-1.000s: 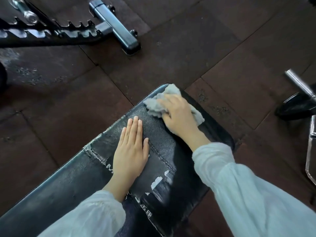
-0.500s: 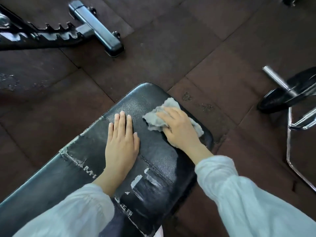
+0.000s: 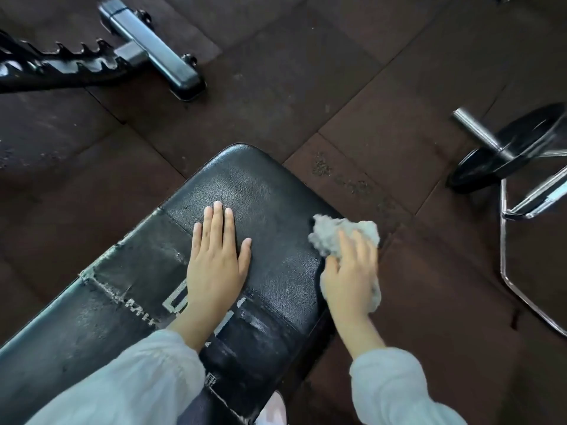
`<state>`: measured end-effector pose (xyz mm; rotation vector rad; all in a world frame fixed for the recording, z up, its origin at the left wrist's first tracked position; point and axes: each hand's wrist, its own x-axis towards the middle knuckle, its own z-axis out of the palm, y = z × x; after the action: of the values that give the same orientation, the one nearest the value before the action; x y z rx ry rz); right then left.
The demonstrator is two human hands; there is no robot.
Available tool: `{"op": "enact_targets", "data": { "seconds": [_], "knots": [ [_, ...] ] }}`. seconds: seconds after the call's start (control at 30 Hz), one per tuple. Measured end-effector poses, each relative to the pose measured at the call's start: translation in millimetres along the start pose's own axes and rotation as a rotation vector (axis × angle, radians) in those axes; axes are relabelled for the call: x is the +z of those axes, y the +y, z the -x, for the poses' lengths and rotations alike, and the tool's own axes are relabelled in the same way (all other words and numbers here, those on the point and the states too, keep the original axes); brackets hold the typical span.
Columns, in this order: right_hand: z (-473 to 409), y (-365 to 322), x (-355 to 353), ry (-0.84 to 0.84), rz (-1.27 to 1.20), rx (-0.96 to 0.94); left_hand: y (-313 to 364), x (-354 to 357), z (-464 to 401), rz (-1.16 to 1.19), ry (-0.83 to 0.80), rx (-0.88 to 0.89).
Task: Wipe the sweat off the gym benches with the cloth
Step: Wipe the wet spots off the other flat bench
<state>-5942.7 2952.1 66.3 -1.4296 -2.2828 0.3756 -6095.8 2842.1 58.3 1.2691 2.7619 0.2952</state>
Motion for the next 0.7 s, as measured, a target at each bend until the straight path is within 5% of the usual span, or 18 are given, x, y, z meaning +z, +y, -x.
{"op": "enact_targets", "data": {
  "seconds": [0.1, 0.17, 0.33, 0.4, 0.7],
  "knots": [
    [35, -5, -14, -0.208, -0.099, -0.419, 0, 1, 0, -0.004, 0.01, 0.001],
    [42, 7, -21, -0.284, -0.171, -0.512, -1, 2, 1, -0.002, 0.01, 0.007],
    [-21, 24, -6, -0.08, -0.211, 0.016, -1, 1, 0, -0.009, 0.03, 0.008],
    [-46, 17, 2, -0.121, -0.17, 0.049, 0, 2, 0, -0.012, 0.036, 0.002],
    [-27, 32, -22, -0.47, -0.13, -0.697, 0, 4, 0, -0.018, 0.037, -0.01]
  ]
}}
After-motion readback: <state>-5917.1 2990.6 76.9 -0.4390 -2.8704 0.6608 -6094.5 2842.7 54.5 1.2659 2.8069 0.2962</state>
